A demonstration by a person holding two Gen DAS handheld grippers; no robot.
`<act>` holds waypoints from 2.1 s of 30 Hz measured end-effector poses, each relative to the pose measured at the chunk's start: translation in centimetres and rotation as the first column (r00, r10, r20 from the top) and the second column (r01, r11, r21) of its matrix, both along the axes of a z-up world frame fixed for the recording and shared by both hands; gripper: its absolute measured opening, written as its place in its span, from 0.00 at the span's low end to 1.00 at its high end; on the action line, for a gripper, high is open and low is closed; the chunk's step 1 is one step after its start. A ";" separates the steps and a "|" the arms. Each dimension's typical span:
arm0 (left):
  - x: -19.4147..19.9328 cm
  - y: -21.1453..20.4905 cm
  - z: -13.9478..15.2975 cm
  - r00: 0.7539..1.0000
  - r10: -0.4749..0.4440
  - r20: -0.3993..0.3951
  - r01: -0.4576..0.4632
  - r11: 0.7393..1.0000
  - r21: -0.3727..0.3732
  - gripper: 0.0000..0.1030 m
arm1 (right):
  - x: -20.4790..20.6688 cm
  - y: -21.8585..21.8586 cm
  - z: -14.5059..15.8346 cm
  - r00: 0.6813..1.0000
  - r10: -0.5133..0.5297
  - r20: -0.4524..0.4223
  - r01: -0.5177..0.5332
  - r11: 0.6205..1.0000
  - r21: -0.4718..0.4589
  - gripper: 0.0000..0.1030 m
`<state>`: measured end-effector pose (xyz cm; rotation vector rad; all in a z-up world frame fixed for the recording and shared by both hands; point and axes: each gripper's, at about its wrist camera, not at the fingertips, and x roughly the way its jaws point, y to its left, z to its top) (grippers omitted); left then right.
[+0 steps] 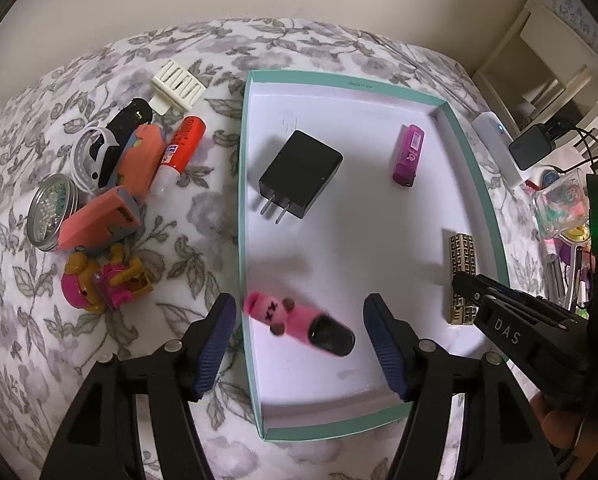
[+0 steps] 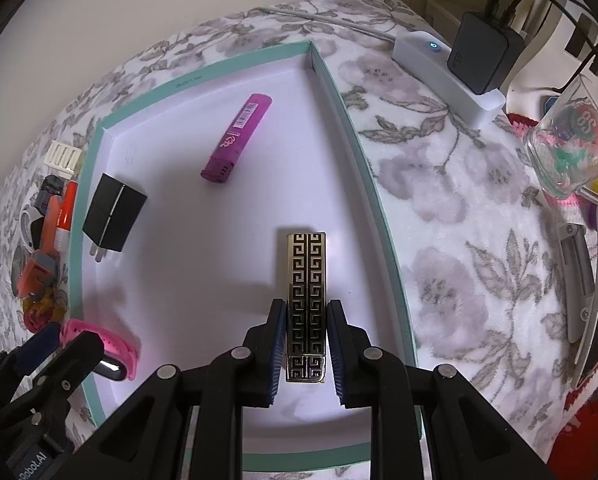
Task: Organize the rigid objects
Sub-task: 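Open the left gripper dropping the watch while the right gripper releases the bar in the tray, then lift both open grippers away from the tray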
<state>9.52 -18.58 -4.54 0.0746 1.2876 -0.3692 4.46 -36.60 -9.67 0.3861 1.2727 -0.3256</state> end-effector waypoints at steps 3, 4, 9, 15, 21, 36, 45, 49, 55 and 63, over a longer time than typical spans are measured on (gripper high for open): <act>0.0 0.3 0.3 1.000 0.003 0.006 -0.003 1.000 0.002 0.66 | 0.3 0.2 -0.1 1.000 0.000 -0.007 0.000 1.000 -0.003 0.22; 0.0 0.3 0.4 1.000 0.005 0.009 -0.005 1.000 0.001 0.66 | 0.3 0.2 -0.1 1.000 0.000 -0.010 0.000 1.000 -0.007 0.22; 0.2 0.9 1.7 0.999 0.022 0.041 -0.021 1.000 -0.014 0.66 | 0.4 0.2 0.9 1.000 -0.003 0.010 0.003 1.000 -0.018 0.23; 0.6 2.1 3.6 0.996 0.056 0.072 -0.051 0.997 -0.058 0.66 | 0.5 0.4 3.2 0.998 0.007 0.057 -0.004 0.999 -0.052 0.23; 1.4 4.8 5.2 0.986 0.133 0.098 -0.124 0.988 -0.089 0.66 | 0.5 1.1 5.6 0.993 0.024 0.116 -0.018 0.998 -0.052 0.23; 2.4 10.0 5.5 0.945 0.294 0.142 -0.284 0.955 -0.086 0.92 | 0.7 2.2 6.9 0.981 0.034 0.192 -0.028 0.999 -0.031 0.76; 2.5 10.1 5.2 0.945 0.293 0.144 -0.283 0.955 -0.084 0.93 | 0.6 2.1 7.1 0.971 0.018 0.239 -0.015 1.000 -0.015 1.00; 2.7 10.8 5.2 0.941 0.306 0.147 -0.294 0.951 -0.096 0.93 | 0.6 2.1 7.4 0.966 0.016 0.258 -0.011 1.000 -0.021 1.00; 3.4 13.0 5.4 0.924 0.352 0.151 -0.338 0.935 -0.110 0.93 | 0.9 2.9 8.3 0.957 0.033 0.287 -0.023 0.999 -0.038 1.00; 4.2 19.1 6.7 0.861 0.471 0.191 -0.451 0.882 -0.138 0.93 | 1.9 7.5 11.7 0.911 0.154 0.382 -0.118 0.986 -0.116 1.00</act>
